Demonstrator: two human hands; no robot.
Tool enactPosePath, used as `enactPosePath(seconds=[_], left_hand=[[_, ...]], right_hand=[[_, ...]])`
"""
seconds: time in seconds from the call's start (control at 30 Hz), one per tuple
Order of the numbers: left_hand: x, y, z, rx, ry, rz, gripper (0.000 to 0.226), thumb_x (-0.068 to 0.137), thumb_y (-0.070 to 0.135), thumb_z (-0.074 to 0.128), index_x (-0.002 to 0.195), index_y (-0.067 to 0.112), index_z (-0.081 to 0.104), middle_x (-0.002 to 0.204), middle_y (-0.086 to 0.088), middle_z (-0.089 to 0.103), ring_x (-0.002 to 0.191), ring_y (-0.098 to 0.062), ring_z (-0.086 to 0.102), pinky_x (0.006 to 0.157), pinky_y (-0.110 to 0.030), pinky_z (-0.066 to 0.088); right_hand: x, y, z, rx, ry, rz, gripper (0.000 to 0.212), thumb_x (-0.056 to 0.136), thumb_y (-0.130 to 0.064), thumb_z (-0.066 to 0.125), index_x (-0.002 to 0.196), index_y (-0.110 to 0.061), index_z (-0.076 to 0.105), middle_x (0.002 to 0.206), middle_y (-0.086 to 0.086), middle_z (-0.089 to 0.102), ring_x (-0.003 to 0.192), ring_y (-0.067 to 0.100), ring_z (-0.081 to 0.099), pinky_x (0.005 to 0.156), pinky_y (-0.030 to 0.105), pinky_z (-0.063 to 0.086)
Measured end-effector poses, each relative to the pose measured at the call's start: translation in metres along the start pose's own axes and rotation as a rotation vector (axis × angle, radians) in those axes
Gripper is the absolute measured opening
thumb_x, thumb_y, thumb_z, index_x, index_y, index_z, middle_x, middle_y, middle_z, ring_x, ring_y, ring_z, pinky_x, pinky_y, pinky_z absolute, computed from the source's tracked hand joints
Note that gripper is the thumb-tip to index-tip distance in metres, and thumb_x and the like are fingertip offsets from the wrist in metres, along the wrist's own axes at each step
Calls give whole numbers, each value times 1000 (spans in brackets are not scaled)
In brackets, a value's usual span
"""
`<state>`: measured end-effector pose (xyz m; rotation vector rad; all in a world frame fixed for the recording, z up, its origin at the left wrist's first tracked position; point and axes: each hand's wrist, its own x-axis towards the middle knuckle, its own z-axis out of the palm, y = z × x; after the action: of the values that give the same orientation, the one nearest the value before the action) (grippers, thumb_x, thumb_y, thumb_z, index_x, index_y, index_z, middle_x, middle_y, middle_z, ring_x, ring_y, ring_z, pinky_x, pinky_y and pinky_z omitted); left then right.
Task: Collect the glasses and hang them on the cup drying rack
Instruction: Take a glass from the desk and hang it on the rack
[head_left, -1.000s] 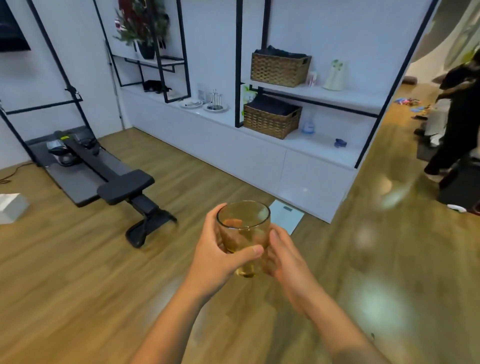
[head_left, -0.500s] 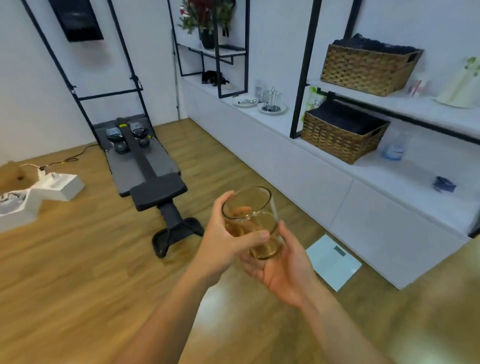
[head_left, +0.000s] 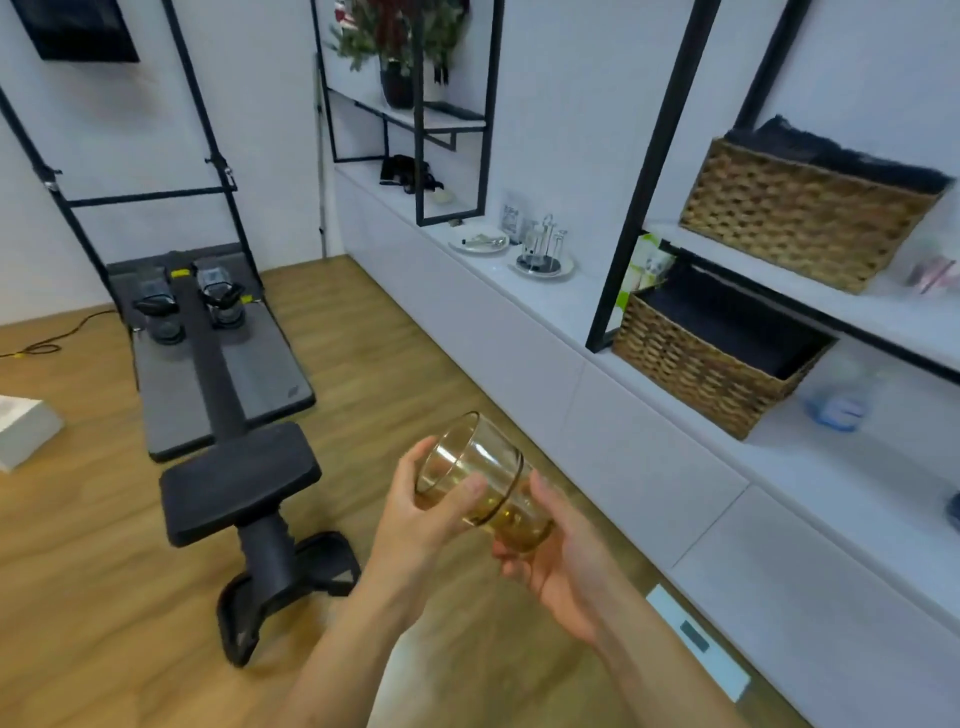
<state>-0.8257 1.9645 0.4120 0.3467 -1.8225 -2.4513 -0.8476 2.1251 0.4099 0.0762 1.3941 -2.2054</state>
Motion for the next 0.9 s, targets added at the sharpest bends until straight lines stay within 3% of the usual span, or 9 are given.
enactPosePath(seconds=[0.17,0.33,0.57,0.67,0.73,0.83,0.9], left_hand=[[113,27,18,-69,-27,-17,83,59,39,87,132,18,53,119,-17,70,112,-34,66,97,-49,53],[221,33,14,-28,-3,-27,65,67,28,82,126,19,55,117,-12,71,107,-28,69,93,-44,57],[404,59,-11,134,71,8,101,51,47,88,139,30,43,129,4,62,114,-14,64,99,-43,53],[479,74,-22,276,146,73,107,57,46,92,146,30,34,132,8,59,110,-2,62,87,-24,54],[524,80,-30,356,181,98,105,60,44,89,147,31,31,132,13,56,106,5,61,80,-18,53],[589,85,-35,478,167,123,104,65,41,89,149,35,27,135,17,51,116,1,56,92,-25,48],[641,88,-33,584,131,166,103,67,37,89,149,34,27,139,14,48,120,1,52,97,-26,45]], right_hand=[[110,-58,-1,29,48,-63,55,80,-46,73,121,-11,64,90,14,68,59,19,58,50,29,47],[235,-95,-5,-8,52,-93,37,71,-51,77,97,-25,72,82,5,69,58,16,55,49,28,42],[427,-158,-7,-124,47,-128,31,73,-49,76,96,-30,70,83,2,69,58,17,58,46,28,41],[505,-194,1,-251,40,-162,31,70,-49,76,98,-37,70,81,-6,70,58,16,58,45,28,42],[551,-212,3,-337,64,-179,38,65,-51,79,100,-42,68,78,-12,71,57,15,59,45,28,43],[611,-233,-1,-446,112,-218,47,60,-55,80,103,-48,65,82,-12,70,57,11,60,47,26,46],[654,-248,-7,-521,173,-252,53,57,-58,80,106,-50,64,93,-12,67,70,9,63,59,25,47]])
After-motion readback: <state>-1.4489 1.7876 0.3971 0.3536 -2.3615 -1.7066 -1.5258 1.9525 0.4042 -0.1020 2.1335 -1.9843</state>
